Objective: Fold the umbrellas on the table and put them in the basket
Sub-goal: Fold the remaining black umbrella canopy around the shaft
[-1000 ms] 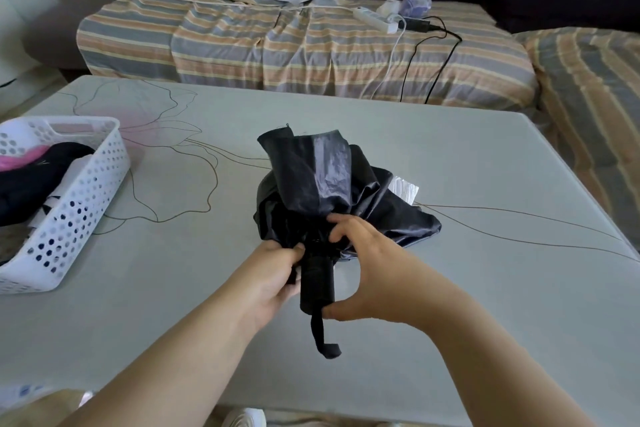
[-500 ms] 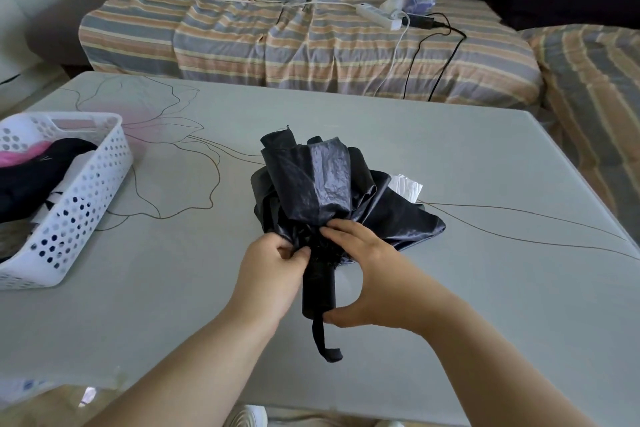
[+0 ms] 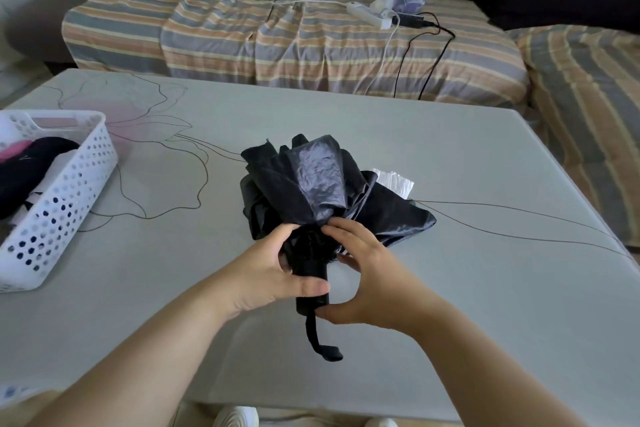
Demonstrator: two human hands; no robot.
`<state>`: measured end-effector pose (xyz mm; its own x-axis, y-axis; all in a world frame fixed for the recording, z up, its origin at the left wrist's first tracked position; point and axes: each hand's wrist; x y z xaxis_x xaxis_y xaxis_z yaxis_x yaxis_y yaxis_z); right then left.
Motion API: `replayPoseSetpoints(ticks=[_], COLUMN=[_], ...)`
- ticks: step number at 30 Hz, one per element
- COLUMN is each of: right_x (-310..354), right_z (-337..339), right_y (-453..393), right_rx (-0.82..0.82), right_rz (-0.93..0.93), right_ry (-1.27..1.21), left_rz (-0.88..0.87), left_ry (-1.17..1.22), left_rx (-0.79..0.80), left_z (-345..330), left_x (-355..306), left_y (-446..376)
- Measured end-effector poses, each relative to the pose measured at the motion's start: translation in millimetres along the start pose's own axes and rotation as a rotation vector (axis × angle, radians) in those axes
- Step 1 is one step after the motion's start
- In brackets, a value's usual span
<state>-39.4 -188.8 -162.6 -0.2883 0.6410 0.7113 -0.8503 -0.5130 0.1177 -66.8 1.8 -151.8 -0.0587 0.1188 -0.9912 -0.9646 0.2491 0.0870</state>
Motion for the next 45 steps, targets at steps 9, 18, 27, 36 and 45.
replayPoseSetpoints(ticks=[9, 18, 27, 36, 45], right_x=[0.9, 3.2, 5.6, 7.9, 11.9], right_z=[-4.0, -3.1, -6.4, -8.0, -14.3], right_y=[-1.6, 1.2, 3.2, 6.4, 6.4], right_rx=[-0.078, -0.036, -0.068, -0.027, -0.108], right_rz=[-0.089, -0.041, 0.051, 0.019, 0.021], right_ry=[0.056, -0.291, -0.2, -0.177, -0.079], left_rz=[0.177, 0.162, 0.143, 0.14, 0.16], left_ry=[0.488, 0.468, 0.361, 0.364, 0.309], left_rx=[-0.372, -0.304, -0.284, -0.321, -0.391], left_z=[-7.1, -9.8, -17.5, -15.2, -15.9], left_x=[5.9, 9.8, -0.8, -2.0, 4.4], left_y=[-20.4, -19.0, -17.8, -19.1, -26.2])
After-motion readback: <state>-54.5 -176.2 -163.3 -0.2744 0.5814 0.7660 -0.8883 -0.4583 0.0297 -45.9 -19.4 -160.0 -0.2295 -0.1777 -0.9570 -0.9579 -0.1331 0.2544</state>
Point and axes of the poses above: each hand's wrist, its own y-axis away from the middle knuckle, its own z-axis out of the back of the hand, x = y × z, and after that the axes turned 8 degrees about -z, right-handed
